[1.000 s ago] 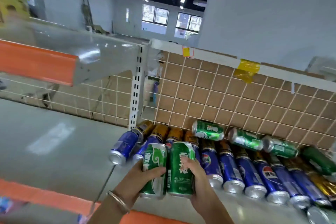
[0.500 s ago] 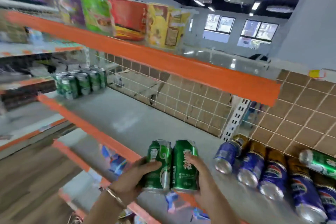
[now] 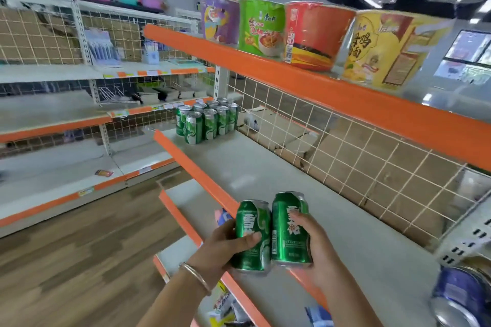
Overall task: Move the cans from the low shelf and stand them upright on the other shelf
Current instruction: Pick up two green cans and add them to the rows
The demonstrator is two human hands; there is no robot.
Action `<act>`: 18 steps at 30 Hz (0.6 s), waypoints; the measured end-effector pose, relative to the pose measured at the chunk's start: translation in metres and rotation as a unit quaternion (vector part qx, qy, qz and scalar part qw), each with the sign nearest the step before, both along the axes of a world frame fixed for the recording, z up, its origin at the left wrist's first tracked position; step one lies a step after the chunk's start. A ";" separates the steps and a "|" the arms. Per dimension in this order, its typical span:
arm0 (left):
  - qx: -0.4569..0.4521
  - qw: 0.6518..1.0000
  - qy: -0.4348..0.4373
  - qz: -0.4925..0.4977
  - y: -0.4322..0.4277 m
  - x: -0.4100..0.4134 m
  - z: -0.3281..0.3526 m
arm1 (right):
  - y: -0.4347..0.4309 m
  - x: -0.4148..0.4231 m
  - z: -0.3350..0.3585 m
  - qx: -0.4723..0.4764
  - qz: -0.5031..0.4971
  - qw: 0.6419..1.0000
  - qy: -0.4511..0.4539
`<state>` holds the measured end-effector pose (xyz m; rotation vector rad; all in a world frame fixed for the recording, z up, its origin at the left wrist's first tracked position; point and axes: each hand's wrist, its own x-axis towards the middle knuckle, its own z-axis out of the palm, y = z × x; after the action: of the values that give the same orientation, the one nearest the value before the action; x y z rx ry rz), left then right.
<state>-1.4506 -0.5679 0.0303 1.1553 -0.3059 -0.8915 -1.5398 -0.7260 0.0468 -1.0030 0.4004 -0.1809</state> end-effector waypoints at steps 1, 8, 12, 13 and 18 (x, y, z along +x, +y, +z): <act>0.003 1.000 -0.007 0.008 -0.002 0.012 0.000 | -0.002 0.012 -0.002 0.012 0.015 1.000 -0.015; 0.029 0.998 -0.030 0.039 -0.031 0.103 -0.008 | -0.023 0.108 -0.007 -0.052 -0.034 0.998 -0.007; 0.061 0.997 -0.035 0.043 -0.044 0.156 -0.008 | -0.036 0.160 -0.006 -0.080 -0.047 0.996 0.016; 0.067 0.996 -0.033 0.048 -0.045 0.168 -0.008 | -0.038 0.173 -0.007 -0.085 -0.048 0.995 0.023; 0.084 0.994 -0.049 0.059 -0.053 0.221 -0.014 | -0.041 0.219 -0.009 -0.093 -0.051 0.993 0.042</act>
<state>-1.2292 -0.6204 0.0164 1.3605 -0.2432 -0.7701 -1.3207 -0.7669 0.0375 -1.1769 0.5186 -0.2734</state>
